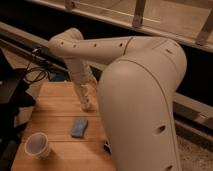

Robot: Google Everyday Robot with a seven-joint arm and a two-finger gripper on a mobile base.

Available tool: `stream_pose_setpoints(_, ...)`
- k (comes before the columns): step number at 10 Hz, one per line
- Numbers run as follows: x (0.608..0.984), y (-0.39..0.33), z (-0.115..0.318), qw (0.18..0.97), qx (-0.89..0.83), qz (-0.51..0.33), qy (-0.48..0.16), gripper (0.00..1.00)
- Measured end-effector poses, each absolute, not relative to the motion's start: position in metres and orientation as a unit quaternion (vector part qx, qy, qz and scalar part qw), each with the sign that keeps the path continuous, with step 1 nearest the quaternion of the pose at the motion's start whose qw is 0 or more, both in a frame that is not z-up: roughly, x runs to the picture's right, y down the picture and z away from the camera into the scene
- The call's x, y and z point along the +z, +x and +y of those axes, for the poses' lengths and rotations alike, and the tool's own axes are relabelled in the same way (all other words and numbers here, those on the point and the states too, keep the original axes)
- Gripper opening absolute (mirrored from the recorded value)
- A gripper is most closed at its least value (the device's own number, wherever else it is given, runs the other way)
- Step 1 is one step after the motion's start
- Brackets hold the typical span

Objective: Move the arm in a circular motion

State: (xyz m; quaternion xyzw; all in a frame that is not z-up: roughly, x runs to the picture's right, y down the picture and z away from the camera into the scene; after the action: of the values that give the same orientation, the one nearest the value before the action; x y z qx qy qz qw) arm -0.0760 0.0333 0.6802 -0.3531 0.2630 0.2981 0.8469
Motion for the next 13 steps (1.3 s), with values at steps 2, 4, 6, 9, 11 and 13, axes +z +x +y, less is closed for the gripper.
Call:
stream_pose_setpoints(2,0.673,-0.072,0.040,0.846,0.291,0.262,-0.361,0.65)
stream_pose_setpoints(4,0.671,-0.062,0.041,0.844,0.291,0.260,-0.369,0.65)
stream_pose_setpoints(6,0.668,-0.065,0.044,0.842,0.290,0.258,-0.374,0.65)
stream_pose_setpoints(9,0.662,-0.056,0.050,0.839,0.288,0.256,-0.384,0.65)
stream_pose_setpoints(11,0.661,-0.045,0.051,0.837,0.289,0.254,-0.389,0.65)
stream_pose_setpoints(13,0.660,-0.052,0.051,0.836,0.289,0.251,-0.394,0.65)
